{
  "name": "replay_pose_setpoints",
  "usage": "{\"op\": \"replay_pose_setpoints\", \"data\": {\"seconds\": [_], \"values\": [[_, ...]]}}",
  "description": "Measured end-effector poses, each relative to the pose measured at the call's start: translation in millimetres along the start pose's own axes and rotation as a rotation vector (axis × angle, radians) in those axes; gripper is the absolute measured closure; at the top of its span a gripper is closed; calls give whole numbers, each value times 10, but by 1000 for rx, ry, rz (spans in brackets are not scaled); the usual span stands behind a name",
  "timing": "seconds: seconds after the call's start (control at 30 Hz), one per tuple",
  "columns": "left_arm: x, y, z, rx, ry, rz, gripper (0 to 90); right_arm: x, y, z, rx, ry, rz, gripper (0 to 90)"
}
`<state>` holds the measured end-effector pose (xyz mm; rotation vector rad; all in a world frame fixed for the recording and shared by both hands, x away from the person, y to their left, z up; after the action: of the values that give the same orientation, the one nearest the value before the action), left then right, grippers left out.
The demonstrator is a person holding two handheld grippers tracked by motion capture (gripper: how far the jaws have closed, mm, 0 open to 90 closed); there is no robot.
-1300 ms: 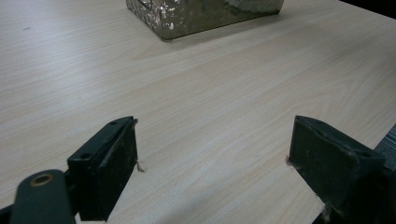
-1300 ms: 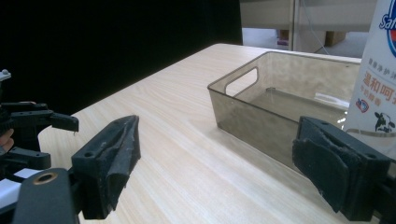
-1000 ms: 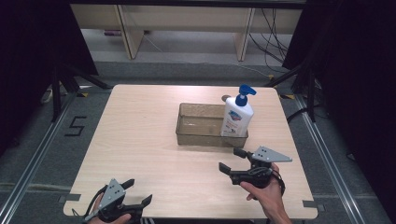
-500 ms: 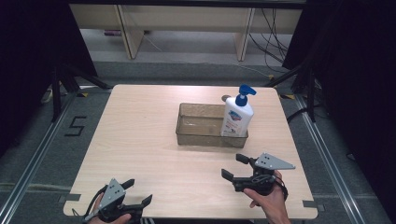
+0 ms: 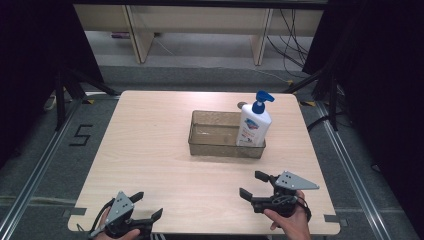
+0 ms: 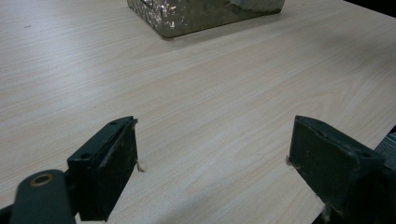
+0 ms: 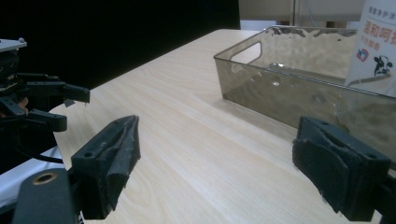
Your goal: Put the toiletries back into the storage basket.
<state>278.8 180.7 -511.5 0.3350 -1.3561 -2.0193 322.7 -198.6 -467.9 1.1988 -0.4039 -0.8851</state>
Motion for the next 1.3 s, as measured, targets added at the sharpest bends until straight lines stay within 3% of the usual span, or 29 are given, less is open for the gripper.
{"op": "replay_pose_setpoints", "data": {"seconds": [0.17,0.27,0.4,0.43,0.6,0.8,0.93,1.0,1.03,1.07,1.3], "values": [[-2,-1,-2,5,1,10,148,41,-37,53,-10,-23,24,156],[-4,-3,4,-3,1,3,148,34,-61,78,-14,-14,-19,156],[7,2,-4,7,-3,7,149,58,-87,102,-9,-22,-2,157],[16,-2,-6,9,-4,24,148,63,-93,107,-5,-23,7,157],[-6,-2,6,-5,0,-3,148,48,-146,122,-20,-17,-10,156],[-5,-4,3,-5,0,-2,149,19,-210,176,-35,-11,-12,156],[-3,-3,3,-5,0,0,149,33,-241,222,-60,-34,-5,156],[-2,-3,3,-4,0,-1,149,21,-257,231,-56,-31,-27,156],[-3,-3,4,-5,0,-1,149,30,-260,236,-50,-29,-16,155],[-3,-4,4,-6,0,1,148,12,-274,245,-60,-27,-41,155],[-4,-2,4,-5,2,1,148,29,-305,253,-58,-38,1,155]]}}
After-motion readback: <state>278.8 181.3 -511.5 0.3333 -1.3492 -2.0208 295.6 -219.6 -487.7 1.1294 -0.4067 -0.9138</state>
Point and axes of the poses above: each handheld gripper's, and its own axes: z roughly backward along the jaws, y roughly out of its top, x roughly to its right, the point moved 4 cm from there along -z, roughly forward along the jaws, and after that the axes turned 11 degrees about -y, right-handed, at the moved point
